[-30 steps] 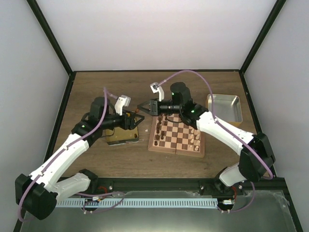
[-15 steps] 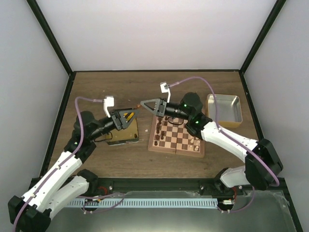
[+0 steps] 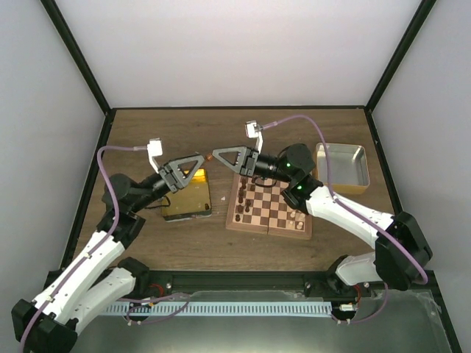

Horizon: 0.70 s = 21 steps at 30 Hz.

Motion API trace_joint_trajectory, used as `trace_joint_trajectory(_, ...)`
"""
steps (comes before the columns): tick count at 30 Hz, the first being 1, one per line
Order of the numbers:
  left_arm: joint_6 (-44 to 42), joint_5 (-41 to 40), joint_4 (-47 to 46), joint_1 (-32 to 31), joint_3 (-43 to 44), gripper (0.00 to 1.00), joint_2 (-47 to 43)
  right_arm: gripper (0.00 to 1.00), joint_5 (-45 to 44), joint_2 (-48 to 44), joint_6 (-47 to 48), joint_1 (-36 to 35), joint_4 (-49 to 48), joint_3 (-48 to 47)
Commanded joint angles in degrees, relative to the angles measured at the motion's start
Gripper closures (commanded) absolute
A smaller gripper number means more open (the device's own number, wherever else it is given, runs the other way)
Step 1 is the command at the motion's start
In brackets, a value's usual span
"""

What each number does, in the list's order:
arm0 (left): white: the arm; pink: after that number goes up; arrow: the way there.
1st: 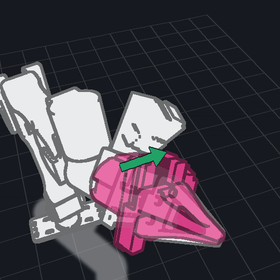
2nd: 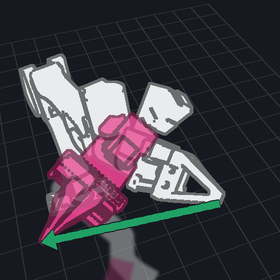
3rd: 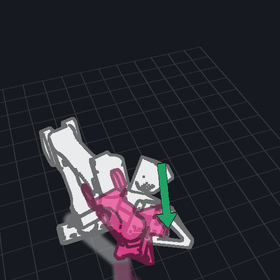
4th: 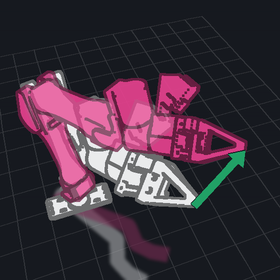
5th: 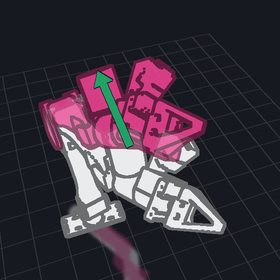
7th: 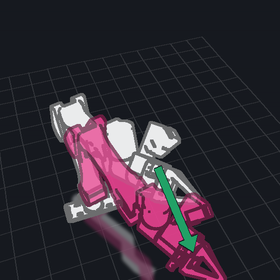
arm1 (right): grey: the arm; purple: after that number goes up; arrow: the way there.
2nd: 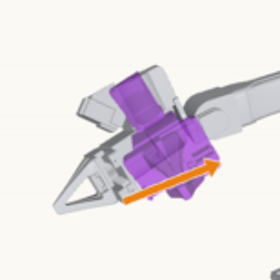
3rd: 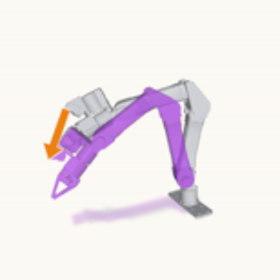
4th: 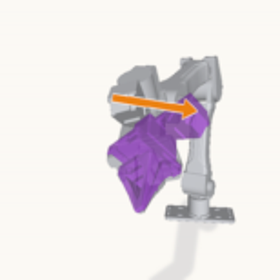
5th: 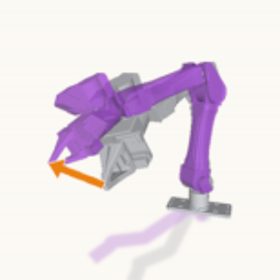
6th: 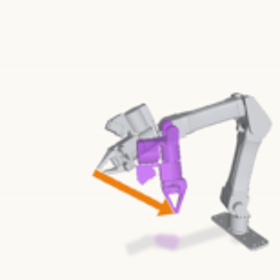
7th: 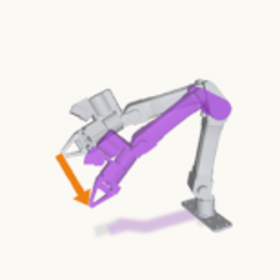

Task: Set up the chess pieces on the board
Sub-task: Place the chess piece on the chessboard.

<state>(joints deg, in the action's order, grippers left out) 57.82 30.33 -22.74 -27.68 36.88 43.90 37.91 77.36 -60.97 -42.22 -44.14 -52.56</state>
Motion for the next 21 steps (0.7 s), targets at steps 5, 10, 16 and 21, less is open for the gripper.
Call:
trace_joint_trajectory(5,0.5,1.0,-0.9,0.1,1.3,0.57,0.1,0.96,-1.0,0.4,-1.1,-0.8,-3.2,-2.9)
trace_joint_trajectory(10,0.4,0.9,-0.9,0.1,0.9,0.65,0.1,0.96,-2.6,0.4,-1.5,-0.8,-2.8,-2.9)
trace_joint_trajectory(16,0.2,-1.3,-1.1,0.1,1.2,0.84,1.3,0.96,-2.4,0.7,-2.2,-0.8,-3.6,-2.8)
trace_joint_trajectory(21,-2.3,-5.1,4.6,0.1,4.4,0.95,1.2,0.96,-5.6,-0.7,1.0,-0.8,0.0,-2.6)
